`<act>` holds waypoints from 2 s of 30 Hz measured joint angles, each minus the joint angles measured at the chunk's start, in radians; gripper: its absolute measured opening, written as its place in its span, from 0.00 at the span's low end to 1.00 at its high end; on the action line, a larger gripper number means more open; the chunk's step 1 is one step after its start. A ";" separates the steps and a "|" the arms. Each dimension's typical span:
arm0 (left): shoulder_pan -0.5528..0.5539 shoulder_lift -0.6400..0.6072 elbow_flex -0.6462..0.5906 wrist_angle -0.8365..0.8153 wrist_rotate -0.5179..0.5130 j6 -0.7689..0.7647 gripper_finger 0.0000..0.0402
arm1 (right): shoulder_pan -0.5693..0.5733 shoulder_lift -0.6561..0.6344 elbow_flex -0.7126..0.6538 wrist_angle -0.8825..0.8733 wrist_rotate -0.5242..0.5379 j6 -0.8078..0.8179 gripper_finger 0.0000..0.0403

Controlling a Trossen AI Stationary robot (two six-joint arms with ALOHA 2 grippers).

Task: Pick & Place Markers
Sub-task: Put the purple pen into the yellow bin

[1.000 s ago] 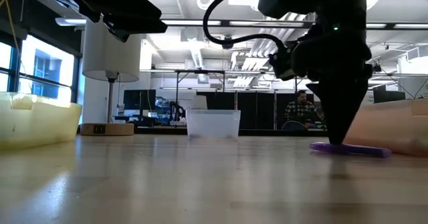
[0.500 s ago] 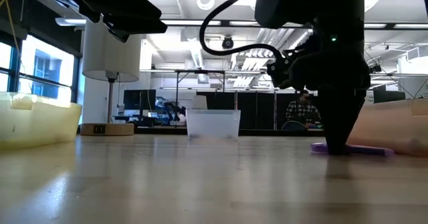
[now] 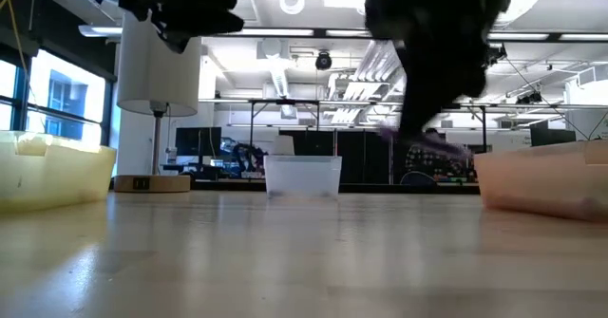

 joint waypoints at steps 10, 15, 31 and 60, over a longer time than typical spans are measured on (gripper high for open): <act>0.001 0.030 0.000 0.197 -0.025 0.007 0.42 | 0.082 -0.098 0.000 0.677 0.264 -0.572 0.09; 0.001 0.030 0.000 0.256 -0.023 0.016 0.42 | 0.089 -0.085 0.001 0.922 0.260 -0.782 0.07; 0.001 0.069 0.037 0.349 0.000 0.145 0.42 | 0.022 -0.051 0.000 1.118 0.148 -0.828 0.07; 0.013 0.095 0.055 0.178 -0.023 0.142 0.42 | 0.031 -0.052 0.001 0.782 0.280 -0.654 0.00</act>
